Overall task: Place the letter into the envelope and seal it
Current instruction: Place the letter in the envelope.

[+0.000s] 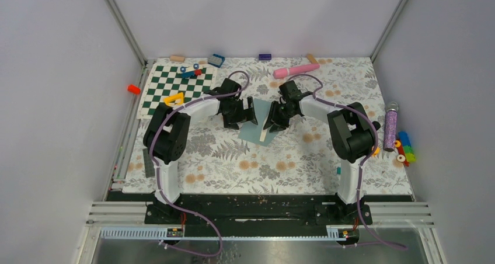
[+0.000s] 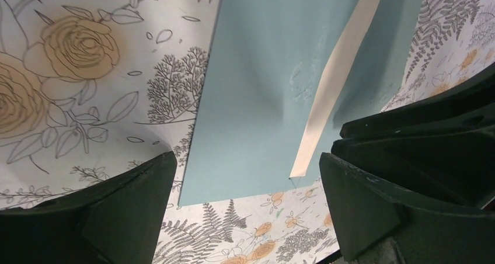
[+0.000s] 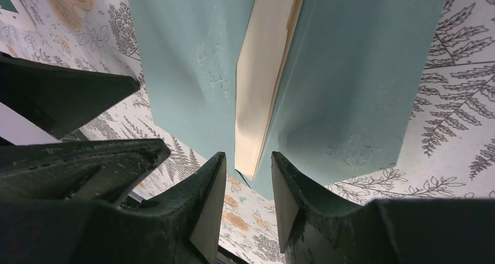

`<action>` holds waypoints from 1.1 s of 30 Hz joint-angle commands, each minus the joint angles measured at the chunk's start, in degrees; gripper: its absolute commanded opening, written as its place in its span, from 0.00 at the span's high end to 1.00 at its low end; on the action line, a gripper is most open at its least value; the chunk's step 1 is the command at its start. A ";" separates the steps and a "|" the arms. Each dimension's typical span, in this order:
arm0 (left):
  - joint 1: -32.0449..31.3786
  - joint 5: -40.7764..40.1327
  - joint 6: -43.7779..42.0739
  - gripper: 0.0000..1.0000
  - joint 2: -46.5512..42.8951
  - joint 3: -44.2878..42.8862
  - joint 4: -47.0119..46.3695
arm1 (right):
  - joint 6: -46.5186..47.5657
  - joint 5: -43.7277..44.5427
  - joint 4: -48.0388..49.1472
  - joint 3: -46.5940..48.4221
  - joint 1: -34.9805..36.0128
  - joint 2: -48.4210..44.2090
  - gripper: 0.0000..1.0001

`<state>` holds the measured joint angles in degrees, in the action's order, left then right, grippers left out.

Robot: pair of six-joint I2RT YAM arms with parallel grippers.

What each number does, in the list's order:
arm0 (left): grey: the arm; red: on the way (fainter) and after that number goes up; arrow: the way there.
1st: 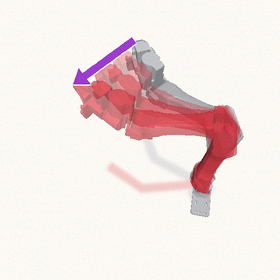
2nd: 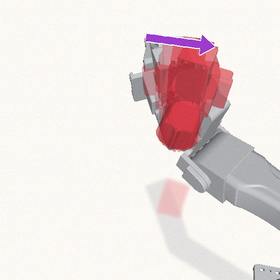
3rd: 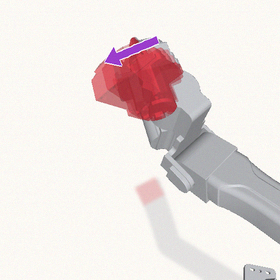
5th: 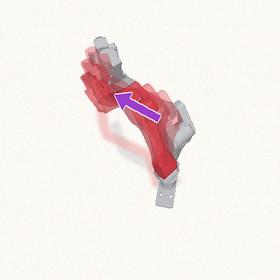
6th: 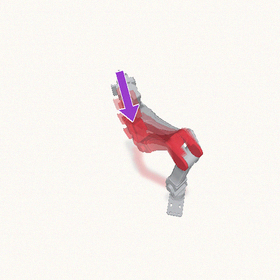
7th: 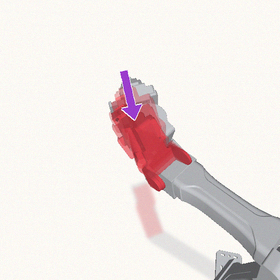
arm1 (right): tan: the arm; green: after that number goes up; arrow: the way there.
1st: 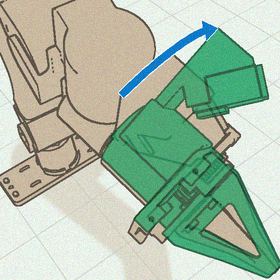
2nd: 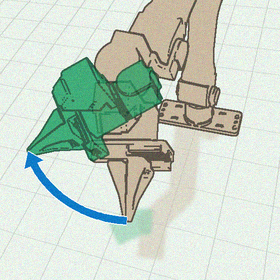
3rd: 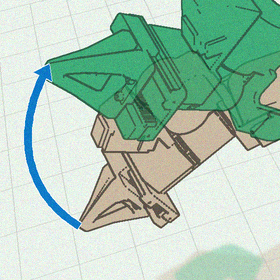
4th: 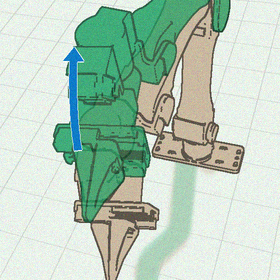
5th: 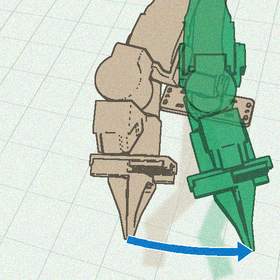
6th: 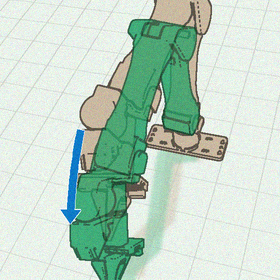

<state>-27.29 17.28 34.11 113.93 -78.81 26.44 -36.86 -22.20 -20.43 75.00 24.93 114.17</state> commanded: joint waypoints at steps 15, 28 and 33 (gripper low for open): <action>-2.12 3.81 4.58 0.01 -5.09 5.33 -4.73 | -2.94 0.14 1.51 -1.55 2.69 1.45 0.57; -2.68 4.93 5.91 0.01 -6.56 6.89 -6.73 | -2.89 0.17 1.85 -1.09 3.11 1.07 0.57; -3.00 5.33 6.32 0.01 -6.65 6.99 -7.10 | -4.09 -1.45 2.68 -0.83 3.28 2.28 0.57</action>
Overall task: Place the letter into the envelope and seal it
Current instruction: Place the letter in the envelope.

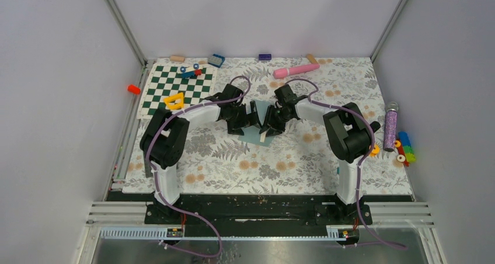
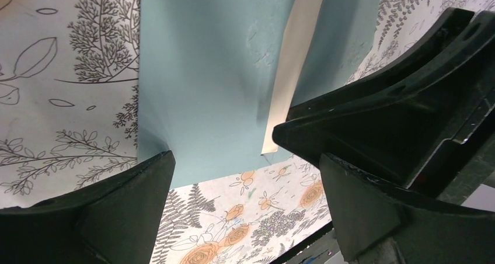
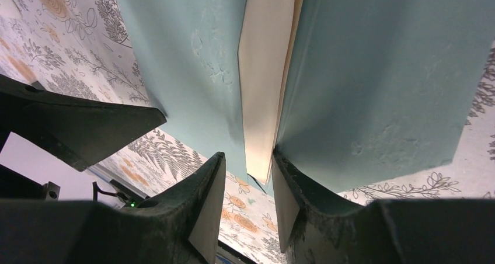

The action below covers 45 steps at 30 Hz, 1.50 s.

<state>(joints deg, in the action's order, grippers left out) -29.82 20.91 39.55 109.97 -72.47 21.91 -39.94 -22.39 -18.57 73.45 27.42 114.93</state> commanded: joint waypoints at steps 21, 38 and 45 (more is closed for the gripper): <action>2.98 -11.21 -7.35 0.01 1.99 -7.88 3.75 | 1.73 0.28 -0.72 0.59 -0.17 -0.06 0.57; -3.20 -8.59 -4.92 0.01 5.00 -3.23 -1.74 | 1.72 -0.31 -1.15 0.49 -0.41 -0.53 0.57; -3.40 -6.29 -2.70 0.01 4.57 -0.97 -3.26 | -1.13 -2.52 1.59 0.16 -0.35 0.49 0.57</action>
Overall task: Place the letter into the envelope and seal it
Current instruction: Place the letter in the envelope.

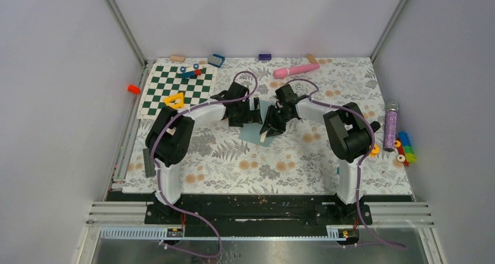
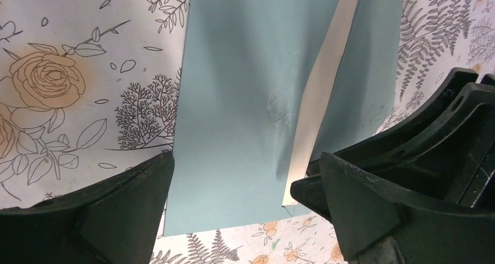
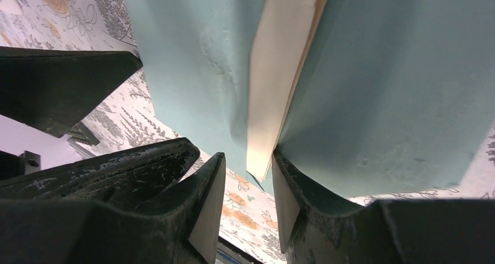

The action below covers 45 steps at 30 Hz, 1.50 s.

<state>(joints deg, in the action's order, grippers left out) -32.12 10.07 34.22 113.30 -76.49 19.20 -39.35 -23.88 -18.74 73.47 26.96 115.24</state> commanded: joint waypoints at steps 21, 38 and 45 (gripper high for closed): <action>0.83 3.43 1.34 0.01 1.05 0.59 0.74 | 8.48 3.10 -7.81 6.94 -6.66 -5.62 0.58; 5.04 4.32 0.47 0.01 9.89 -19.55 2.13 | 6.94 10.61 -10.82 20.28 -7.56 7.77 0.58; 4.89 3.85 0.48 0.01 15.71 -24.96 2.60 | 6.56 10.89 -11.54 22.07 -7.57 10.17 0.57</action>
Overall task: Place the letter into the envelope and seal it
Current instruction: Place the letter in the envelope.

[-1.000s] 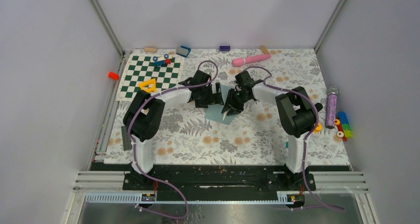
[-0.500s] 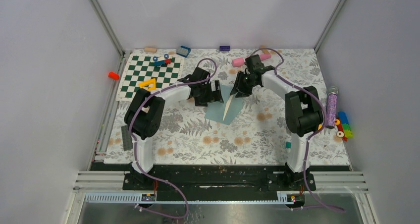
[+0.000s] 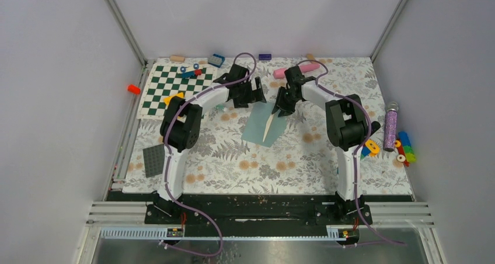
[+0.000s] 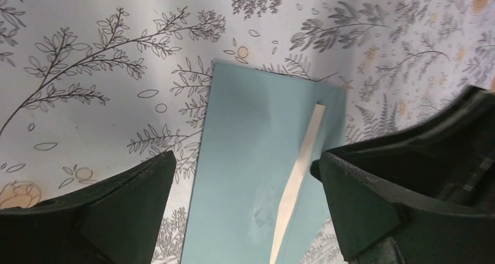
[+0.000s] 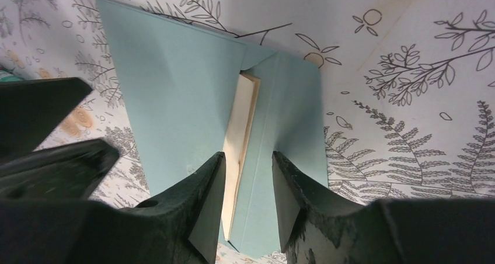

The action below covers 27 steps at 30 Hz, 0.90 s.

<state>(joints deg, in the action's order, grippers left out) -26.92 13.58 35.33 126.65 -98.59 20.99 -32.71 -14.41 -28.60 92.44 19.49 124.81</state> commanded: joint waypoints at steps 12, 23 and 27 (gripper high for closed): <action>-0.59 2.55 0.52 0.01 5.14 -2.93 0.80 | -1.08 1.43 -2.18 6.95 -0.06 4.09 0.57; -0.68 4.19 1.56 0.01 5.30 -2.78 0.72 | -1.86 1.15 -2.93 9.88 0.96 5.73 0.57; -0.77 4.66 1.89 0.01 5.02 -2.67 0.66 | -1.90 1.14 -3.52 11.10 1.63 6.51 0.57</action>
<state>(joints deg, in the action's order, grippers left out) -27.29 16.40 36.34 129.95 -100.75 20.86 -33.95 -14.13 -30.68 100.77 19.84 129.97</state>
